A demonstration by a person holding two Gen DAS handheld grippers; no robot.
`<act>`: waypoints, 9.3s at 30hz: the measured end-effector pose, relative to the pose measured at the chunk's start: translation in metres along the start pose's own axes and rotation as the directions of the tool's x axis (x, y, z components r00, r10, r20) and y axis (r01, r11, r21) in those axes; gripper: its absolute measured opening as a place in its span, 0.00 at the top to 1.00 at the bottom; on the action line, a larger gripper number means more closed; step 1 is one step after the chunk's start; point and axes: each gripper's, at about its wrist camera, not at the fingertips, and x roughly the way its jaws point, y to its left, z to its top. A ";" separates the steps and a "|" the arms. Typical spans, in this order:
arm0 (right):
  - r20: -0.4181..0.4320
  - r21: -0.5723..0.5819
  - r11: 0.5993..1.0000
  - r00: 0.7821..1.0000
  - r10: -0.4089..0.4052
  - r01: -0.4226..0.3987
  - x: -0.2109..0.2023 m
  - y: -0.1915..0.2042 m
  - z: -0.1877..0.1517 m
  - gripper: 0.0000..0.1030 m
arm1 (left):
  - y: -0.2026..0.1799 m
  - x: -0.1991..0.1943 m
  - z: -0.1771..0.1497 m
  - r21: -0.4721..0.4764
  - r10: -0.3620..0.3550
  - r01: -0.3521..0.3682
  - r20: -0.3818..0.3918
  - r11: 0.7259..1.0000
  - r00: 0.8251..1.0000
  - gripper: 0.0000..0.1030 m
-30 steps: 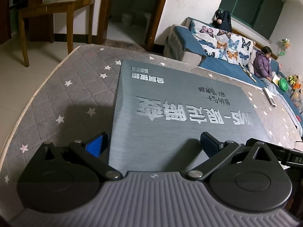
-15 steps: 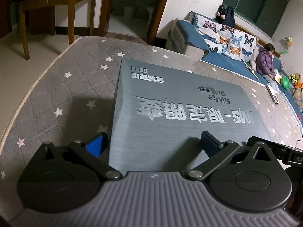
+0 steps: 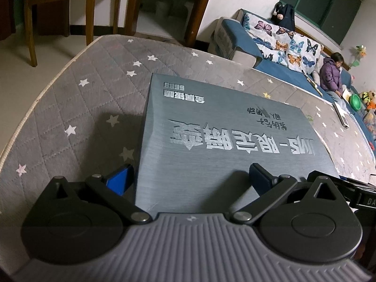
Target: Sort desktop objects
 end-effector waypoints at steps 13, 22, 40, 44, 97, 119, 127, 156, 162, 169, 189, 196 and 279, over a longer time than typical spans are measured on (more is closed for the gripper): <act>-0.018 0.002 1.000 1.000 -0.008 0.008 0.006 -0.003 -0.008 0.00 | 0.001 0.007 -0.004 -0.010 0.007 -0.007 -0.023 1.000 1.000 0.01; -0.025 -0.005 1.000 1.000 -0.019 0.019 0.009 -0.003 -0.011 0.00 | 0.002 0.011 -0.008 -0.015 0.010 -0.011 -0.038 1.000 0.999 0.01; -0.025 -0.039 0.998 0.999 -0.042 0.041 0.008 0.001 -0.017 0.00 | -0.002 0.006 -0.018 0.014 0.027 -0.027 -0.030 1.000 0.999 0.00; -0.023 -0.046 0.998 0.999 -0.044 0.043 0.005 0.003 -0.020 0.00 | -0.002 0.002 -0.022 0.014 0.035 -0.035 -0.026 0.999 0.999 0.00; -0.007 -0.300 0.940 0.985 -0.172 0.162 -0.037 0.066 -0.101 0.00 | -0.017 -0.056 -0.124 0.139 0.163 -0.160 -0.007 0.977 0.987 0.00; 0.004 -0.379 0.905 0.979 -0.206 0.192 -0.043 0.081 -0.126 0.00 | -0.026 -0.054 -0.138 0.165 0.199 -0.192 -0.025 0.967 0.980 0.00; 0.000 -0.371 0.907 0.977 -0.213 0.198 -0.042 0.076 -0.126 0.00 | -0.024 -0.050 -0.138 0.164 0.234 -0.228 -0.016 0.960 0.972 0.00; -0.015 -0.366 0.899 0.964 -0.265 0.241 -0.029 0.062 -0.124 0.00 | 0.011 -0.040 -0.127 0.079 0.324 -0.321 -0.024 0.944 0.946 0.00; 0.015 -0.330 0.905 0.960 -0.281 0.270 -0.035 0.042 -0.118 0.00 | 0.041 -0.041 -0.122 0.005 0.398 -0.398 -0.005 0.917 0.917 0.00; 0.070 -0.226 0.903 0.930 -0.360 0.367 -0.055 -0.008 -0.103 0.00 | 0.074 -0.041 -0.116 -0.103 0.498 -0.493 0.037 0.864 0.866 0.00; 0.147 -0.024 0.826 0.819 -0.555 0.563 -0.098 -0.166 -0.073 0.00 | 0.113 -0.025 -0.108 -0.235 0.617 -0.583 0.109 0.778 0.779 0.00; 0.146 -0.047 0.816 0.812 -0.565 0.576 -0.101 -0.192 -0.071 0.00 | 0.111 -0.013 -0.104 -0.236 0.614 -0.577 0.136 0.782 0.777 0.00; 0.138 -0.045 0.857 0.853 -0.503 0.513 -0.102 -0.265 -0.047 0.00 | 0.109 0.019 -0.077 -0.293 0.602 -0.546 0.152 0.785 0.784 0.00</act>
